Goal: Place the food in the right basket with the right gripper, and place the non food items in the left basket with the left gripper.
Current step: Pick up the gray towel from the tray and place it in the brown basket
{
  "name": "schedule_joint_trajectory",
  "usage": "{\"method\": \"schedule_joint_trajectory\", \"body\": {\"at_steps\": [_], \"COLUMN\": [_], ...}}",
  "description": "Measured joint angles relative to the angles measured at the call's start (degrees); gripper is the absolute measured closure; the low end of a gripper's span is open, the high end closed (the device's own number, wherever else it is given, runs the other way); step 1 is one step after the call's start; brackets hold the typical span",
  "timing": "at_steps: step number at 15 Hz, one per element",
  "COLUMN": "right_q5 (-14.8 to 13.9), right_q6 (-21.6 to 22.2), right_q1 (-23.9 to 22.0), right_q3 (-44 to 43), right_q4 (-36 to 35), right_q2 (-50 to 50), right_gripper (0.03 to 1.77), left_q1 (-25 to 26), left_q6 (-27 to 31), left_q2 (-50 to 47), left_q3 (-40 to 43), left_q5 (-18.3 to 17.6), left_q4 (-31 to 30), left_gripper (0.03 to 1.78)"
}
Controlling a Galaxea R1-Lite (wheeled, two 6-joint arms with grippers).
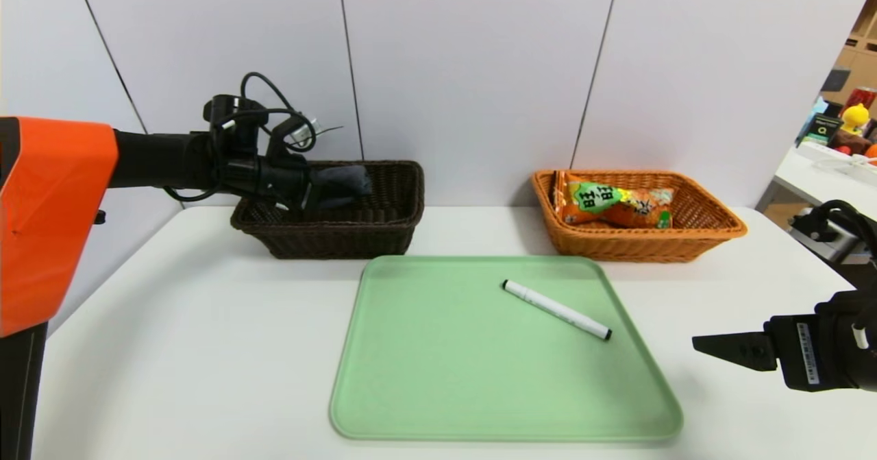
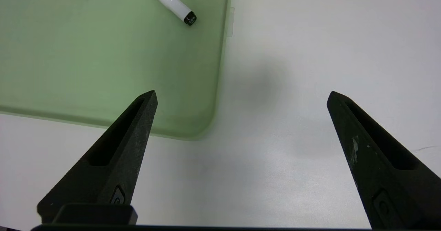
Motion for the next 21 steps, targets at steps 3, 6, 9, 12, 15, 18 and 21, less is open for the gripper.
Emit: {"method": "schedule_joint_trajectory", "body": {"at_steps": [3, 6, 9, 12, 15, 18, 21], "right_q5": [0.0, -0.1, 0.0, 0.0, 0.0, 0.0, 0.1], "right_q6": [0.0, 0.0, 0.1, 0.0, 0.0, 0.0, 0.1], "right_q1": [0.0, -0.1, -0.1, -0.1, -0.2, -0.2, -0.2], "right_q3": [0.2, 0.2, 0.3, 0.3, 0.3, 0.3, 0.3], "right_q4": [-0.2, -0.2, -0.2, -0.3, -0.3, -0.3, -0.5], "right_q2": [-0.2, -0.2, -0.2, -0.2, -0.2, -0.2, -0.2], "right_gripper": [0.10, 0.10, 0.10, 0.10, 0.10, 0.10, 0.10], "left_q1": [-0.1, 0.0, -0.1, -0.1, -0.1, 0.0, -0.7], "left_q6": [-0.1, 0.0, -0.2, -0.2, -0.4, -0.7, -5.3], "left_q2": [1.2, 1.7, 2.0, 2.2, 2.3, 1.4, -1.1], "left_q3": [-1.3, -1.9, -2.3, -2.8, -3.4, -3.5, -2.5], "left_q5": [-0.1, -0.1, -0.1, -0.2, -0.2, -0.2, -1.3], "left_q4": [0.0, 0.0, 0.0, -0.4, -0.4, 0.0, 0.1], "left_gripper": [1.51, 1.42, 0.99, 0.71, 0.51, 0.39, 0.30]}}
